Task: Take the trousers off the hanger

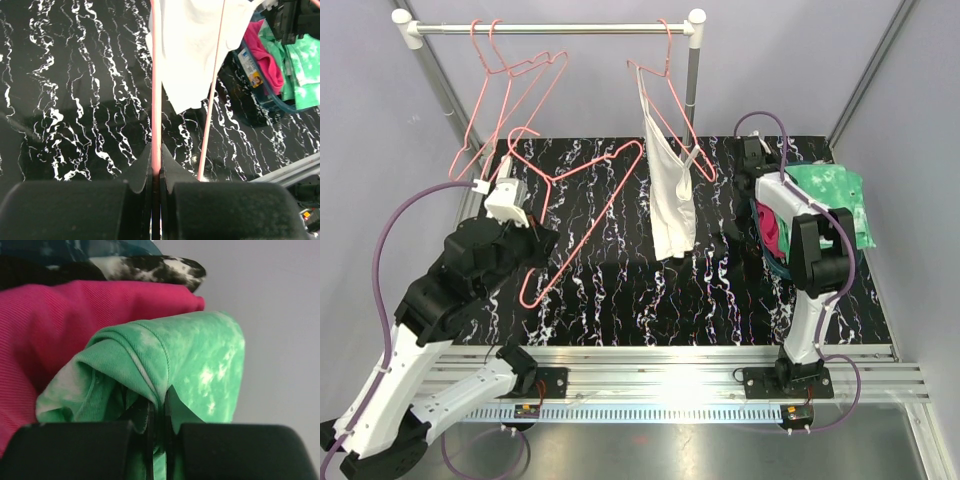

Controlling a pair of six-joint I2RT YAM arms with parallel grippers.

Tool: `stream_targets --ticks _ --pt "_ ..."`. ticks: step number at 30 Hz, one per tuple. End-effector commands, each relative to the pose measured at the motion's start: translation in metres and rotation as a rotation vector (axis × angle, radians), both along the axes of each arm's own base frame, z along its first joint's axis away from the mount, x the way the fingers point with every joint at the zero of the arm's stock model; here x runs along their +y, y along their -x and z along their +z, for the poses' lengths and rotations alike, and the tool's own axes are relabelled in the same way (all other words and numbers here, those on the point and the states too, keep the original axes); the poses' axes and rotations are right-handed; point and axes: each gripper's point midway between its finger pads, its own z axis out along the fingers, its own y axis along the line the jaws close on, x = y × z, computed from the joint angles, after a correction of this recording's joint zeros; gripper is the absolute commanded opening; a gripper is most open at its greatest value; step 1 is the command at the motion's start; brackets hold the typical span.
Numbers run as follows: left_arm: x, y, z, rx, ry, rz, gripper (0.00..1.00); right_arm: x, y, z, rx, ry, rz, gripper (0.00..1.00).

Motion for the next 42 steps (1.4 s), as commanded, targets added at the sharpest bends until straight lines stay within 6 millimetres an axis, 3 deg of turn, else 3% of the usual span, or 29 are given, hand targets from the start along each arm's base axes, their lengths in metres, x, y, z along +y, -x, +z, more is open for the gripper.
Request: stream_targets --ticks 1,2,5,7,10,13,14,16,17,18,19,20,22,23,24,26,28,30,33,34,36,37,38,41,42 --pt "0.007 -0.010 0.023 -0.070 0.009 0.051 0.00 0.041 -0.046 0.013 -0.173 -0.245 0.109 0.00" --pt "0.008 -0.010 0.025 -0.071 0.008 0.056 0.00 0.046 -0.052 0.015 -0.182 -0.273 0.121 0.00" --pt "0.012 -0.011 0.029 -0.076 0.000 0.078 0.00 0.060 -0.057 -0.002 -0.147 -0.365 0.139 0.00" --pt "0.015 -0.012 0.033 -0.081 -0.007 0.091 0.00 0.076 -0.056 -0.024 -0.095 -0.464 0.171 0.00" --pt "0.017 -0.012 0.036 -0.081 -0.014 0.095 0.00 0.083 -0.050 -0.048 -0.037 -0.539 0.169 0.00" --pt "0.018 -0.010 0.039 -0.082 -0.016 0.095 0.00 0.081 -0.042 -0.057 0.007 -0.557 0.155 0.15" --pt "0.018 -0.009 0.041 -0.085 -0.013 0.094 0.00 0.080 -0.040 -0.048 -0.020 -0.583 0.144 0.26" --pt "0.018 -0.009 0.043 -0.084 -0.011 0.093 0.00 0.078 -0.036 -0.037 -0.045 -0.678 0.137 0.34" --pt "0.018 -0.009 0.045 -0.088 -0.008 0.093 0.00 0.081 -0.034 -0.016 -0.097 -0.737 0.143 0.37" --pt "0.017 -0.009 0.046 -0.085 -0.004 0.091 0.00 0.081 -0.032 -0.006 -0.119 -0.780 0.145 0.47" --pt "0.017 -0.009 0.046 -0.083 -0.004 0.092 0.00 0.082 -0.032 0.005 -0.140 -0.849 0.164 0.50" --pt "0.017 -0.009 0.051 -0.089 0.003 0.092 0.00 0.082 -0.029 0.028 -0.196 -0.896 0.165 0.54" --pt "0.017 -0.009 0.053 -0.088 0.007 0.095 0.00 0.077 -0.022 0.050 -0.235 -0.955 0.168 0.63" --pt "0.017 -0.010 0.054 -0.086 0.005 0.100 0.00 0.074 -0.015 0.073 -0.293 -0.979 0.162 0.67" --pt "0.019 -0.011 0.058 -0.094 0.008 0.109 0.00 0.070 -0.010 0.082 -0.319 -0.985 0.150 0.70" --pt "0.020 -0.013 0.059 -0.090 0.004 0.121 0.00 0.061 0.006 0.099 -0.379 -0.997 0.124 0.86" --pt "0.022 -0.015 0.066 -0.096 0.003 0.139 0.00 0.047 0.011 0.102 -0.437 -0.966 0.078 0.99" --pt "0.021 -0.020 0.068 -0.085 -0.013 0.151 0.00 0.033 0.019 0.078 -0.428 -0.977 -0.011 0.99" --pt "0.024 -0.026 0.080 -0.083 -0.051 0.172 0.00 -0.008 0.036 0.031 -0.409 -1.000 -0.213 0.99" --pt "0.026 -0.028 0.079 -0.073 -0.077 0.184 0.00 -0.011 0.043 0.007 -0.387 -1.021 -0.251 0.99" --pt "0.033 -0.030 0.096 -0.105 -0.100 0.210 0.00 -0.016 0.048 -0.023 -0.359 -1.071 -0.310 0.99" --pt "0.031 -0.036 0.093 -0.082 -0.132 0.211 0.00 -0.008 0.050 -0.041 -0.309 -1.119 -0.317 0.99" --pt "0.032 -0.035 0.104 -0.100 -0.123 0.213 0.00 -0.004 0.052 -0.069 -0.242 -1.141 -0.352 1.00" --pt "0.026 -0.040 0.113 -0.099 -0.136 0.194 0.00 0.021 0.062 -0.124 -0.078 -1.259 -0.389 0.99" --pt "0.025 -0.041 0.113 -0.098 -0.143 0.191 0.00 0.033 0.064 -0.132 -0.039 -1.316 -0.379 0.99"
